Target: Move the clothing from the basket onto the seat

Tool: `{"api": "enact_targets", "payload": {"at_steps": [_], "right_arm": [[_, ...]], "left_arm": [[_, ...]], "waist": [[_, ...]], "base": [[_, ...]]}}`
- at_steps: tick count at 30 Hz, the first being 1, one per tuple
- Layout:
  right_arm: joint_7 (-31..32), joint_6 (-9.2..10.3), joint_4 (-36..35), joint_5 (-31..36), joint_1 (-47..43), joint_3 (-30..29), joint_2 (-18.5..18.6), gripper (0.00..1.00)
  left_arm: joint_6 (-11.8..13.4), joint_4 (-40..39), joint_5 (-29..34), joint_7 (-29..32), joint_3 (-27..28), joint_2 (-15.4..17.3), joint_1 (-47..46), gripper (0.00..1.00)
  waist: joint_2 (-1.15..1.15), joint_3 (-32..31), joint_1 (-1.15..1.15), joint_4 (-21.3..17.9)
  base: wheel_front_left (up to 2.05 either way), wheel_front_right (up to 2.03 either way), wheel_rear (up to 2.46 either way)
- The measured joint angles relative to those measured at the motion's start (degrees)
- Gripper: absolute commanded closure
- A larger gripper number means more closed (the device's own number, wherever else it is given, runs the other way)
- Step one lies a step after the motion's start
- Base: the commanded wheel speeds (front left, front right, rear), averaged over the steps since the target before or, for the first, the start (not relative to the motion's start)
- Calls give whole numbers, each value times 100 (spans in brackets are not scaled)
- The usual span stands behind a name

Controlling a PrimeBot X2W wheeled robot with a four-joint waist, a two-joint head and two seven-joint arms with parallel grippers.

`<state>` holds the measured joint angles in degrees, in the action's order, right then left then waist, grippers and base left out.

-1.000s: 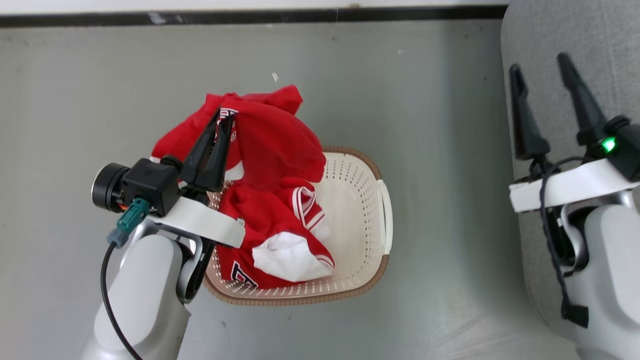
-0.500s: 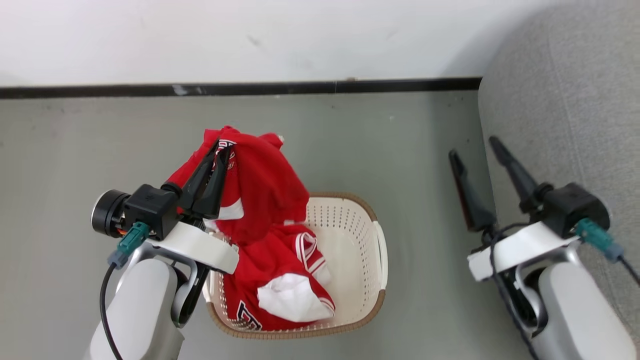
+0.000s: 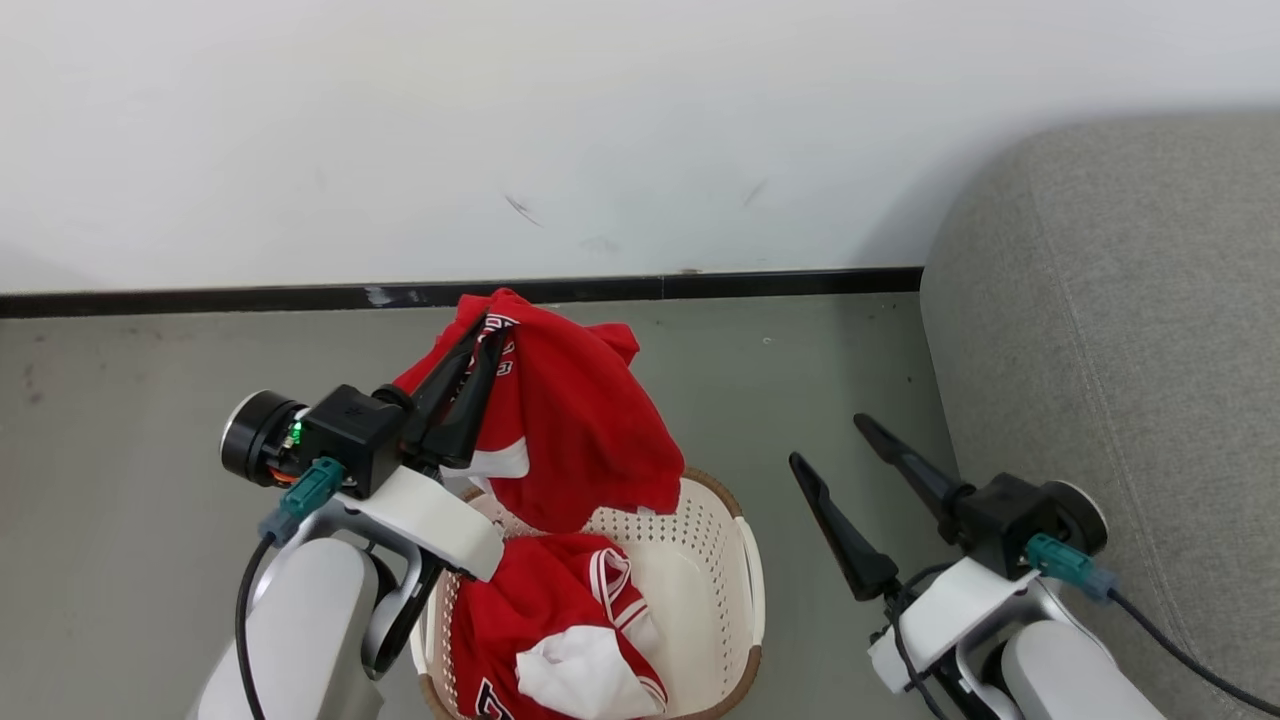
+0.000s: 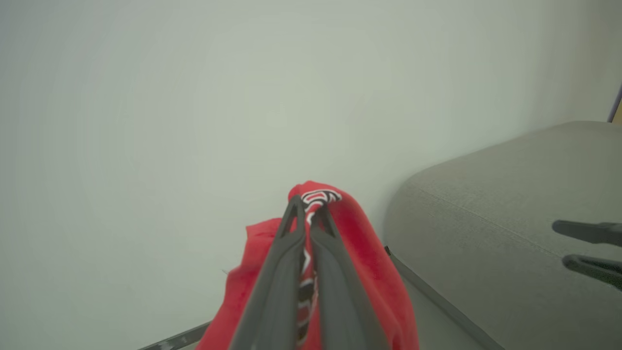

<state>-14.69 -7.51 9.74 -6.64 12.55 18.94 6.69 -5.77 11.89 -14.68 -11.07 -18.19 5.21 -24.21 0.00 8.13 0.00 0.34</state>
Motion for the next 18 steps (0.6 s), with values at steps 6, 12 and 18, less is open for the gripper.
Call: {"api": "enact_targets", "payload": {"at_steps": [6, 12, 18], "right_arm": [[0, 1, 76, -101, -59, 505, 171, 0], [0, 0, 213, -169, -54, 950, 380, 0], [0, 0, 370, -382, -23, 1319, 474, 0]], "left_arm": [[-46, -218, -7, 154, -224, -25, 32, 100], [-51, -413, -99, 400, -435, -71, 168, 100], [-54, -589, -145, 611, -598, -93, 261, 100]], "waist": [[0, -303, 0, -27], [0, -551, 0, -43], [0, -733, 0, -37]], "base": [[0, 0, 0], [0, 0, 0], [0, 0, 0]]}}
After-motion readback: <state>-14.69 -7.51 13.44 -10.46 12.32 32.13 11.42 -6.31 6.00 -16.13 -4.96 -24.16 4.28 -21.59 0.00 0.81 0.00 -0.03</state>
